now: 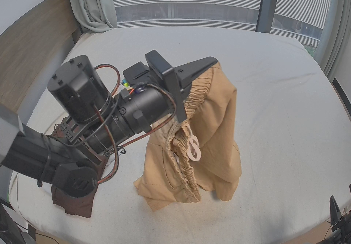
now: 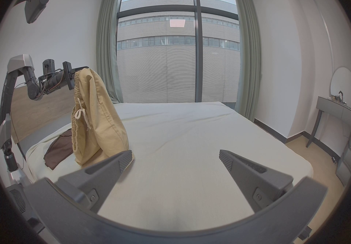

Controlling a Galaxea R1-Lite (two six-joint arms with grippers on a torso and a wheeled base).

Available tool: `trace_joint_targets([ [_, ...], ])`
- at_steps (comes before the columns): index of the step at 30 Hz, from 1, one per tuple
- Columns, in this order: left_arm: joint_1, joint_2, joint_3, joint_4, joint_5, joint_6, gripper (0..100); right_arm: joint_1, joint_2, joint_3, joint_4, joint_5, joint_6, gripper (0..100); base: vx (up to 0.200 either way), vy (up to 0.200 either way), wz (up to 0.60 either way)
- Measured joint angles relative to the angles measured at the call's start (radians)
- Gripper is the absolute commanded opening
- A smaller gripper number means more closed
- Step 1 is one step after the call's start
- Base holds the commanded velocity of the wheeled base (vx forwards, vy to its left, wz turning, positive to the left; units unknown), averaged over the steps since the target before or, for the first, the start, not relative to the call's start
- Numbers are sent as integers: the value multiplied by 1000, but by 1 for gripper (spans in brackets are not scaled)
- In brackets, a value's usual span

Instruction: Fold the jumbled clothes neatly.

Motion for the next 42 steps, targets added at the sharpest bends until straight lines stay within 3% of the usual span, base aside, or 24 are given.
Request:
trace_joint_targets([
  [10,-81,44,-70,11,-9,-10,0,0,0,0,0,0,0,100,0,0,0],
  [19,-113,41,-103,-23,-11,-165,0,0,0,0,0,0,1,100,0,0,0],
  [29,-148,50,-105,-73,-16,-181,0,0,0,0,0,0,2,100,0,0,0],
  [36,-95,71,-73,-127,-6,-160,0,0,0,0,-1,0,2,100,0,0,0],
  [42,-12,31,14,-134,-4,-72,0,0,0,0,-1,0,2,100,0,0,0],
])
